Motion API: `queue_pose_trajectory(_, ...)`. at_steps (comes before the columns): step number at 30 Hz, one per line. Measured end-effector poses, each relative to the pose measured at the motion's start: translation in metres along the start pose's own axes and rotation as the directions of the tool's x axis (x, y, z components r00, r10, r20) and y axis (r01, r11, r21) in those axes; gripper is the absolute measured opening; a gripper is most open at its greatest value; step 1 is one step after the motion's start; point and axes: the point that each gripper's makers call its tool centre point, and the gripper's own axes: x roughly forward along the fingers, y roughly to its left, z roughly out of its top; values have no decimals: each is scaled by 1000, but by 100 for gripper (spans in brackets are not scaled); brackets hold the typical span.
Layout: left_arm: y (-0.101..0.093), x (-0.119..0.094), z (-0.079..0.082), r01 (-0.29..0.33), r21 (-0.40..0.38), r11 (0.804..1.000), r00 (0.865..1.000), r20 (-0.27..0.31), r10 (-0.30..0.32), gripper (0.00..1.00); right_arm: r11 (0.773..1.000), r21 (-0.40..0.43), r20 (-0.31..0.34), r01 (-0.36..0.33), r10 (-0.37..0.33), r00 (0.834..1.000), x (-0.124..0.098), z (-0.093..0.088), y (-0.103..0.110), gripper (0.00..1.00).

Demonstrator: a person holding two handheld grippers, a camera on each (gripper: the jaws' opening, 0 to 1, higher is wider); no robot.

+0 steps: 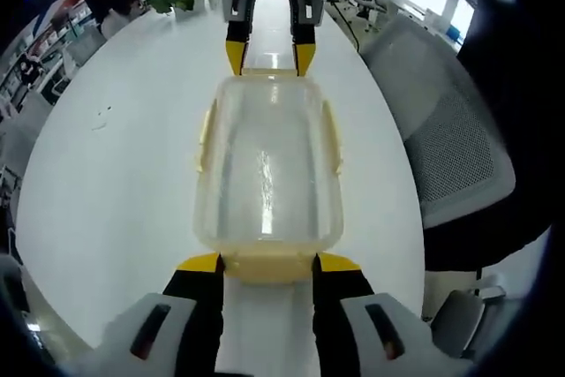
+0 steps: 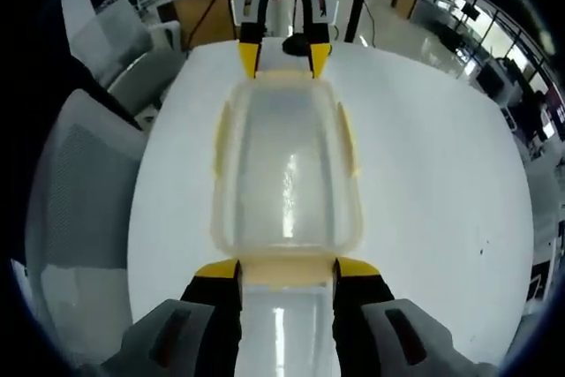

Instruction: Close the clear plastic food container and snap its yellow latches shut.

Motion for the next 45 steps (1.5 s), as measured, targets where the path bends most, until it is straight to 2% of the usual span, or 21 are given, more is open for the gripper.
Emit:
queue_pose_trajectory(9, -4, 5, 17, -1, 0, 1000, 1000, 16, 1, 38, 1000, -5, -10, -1, 0, 1000, -6, -16, 2, 39)
queue_pose_trajectory(34, -15, 33, 77, -8, -8, 1000, 1000, 3, 8, 38, 1000, -11, 7, 6, -6, 1000, -32, -76, 13, 39)
queue_pose_trajectory(45, -18, 43, 98, -12, -6, 1000, 1000, -1, 12, 38, 1000, -6, 9, 12, -12, 1000, -39, -98, 15, 39)
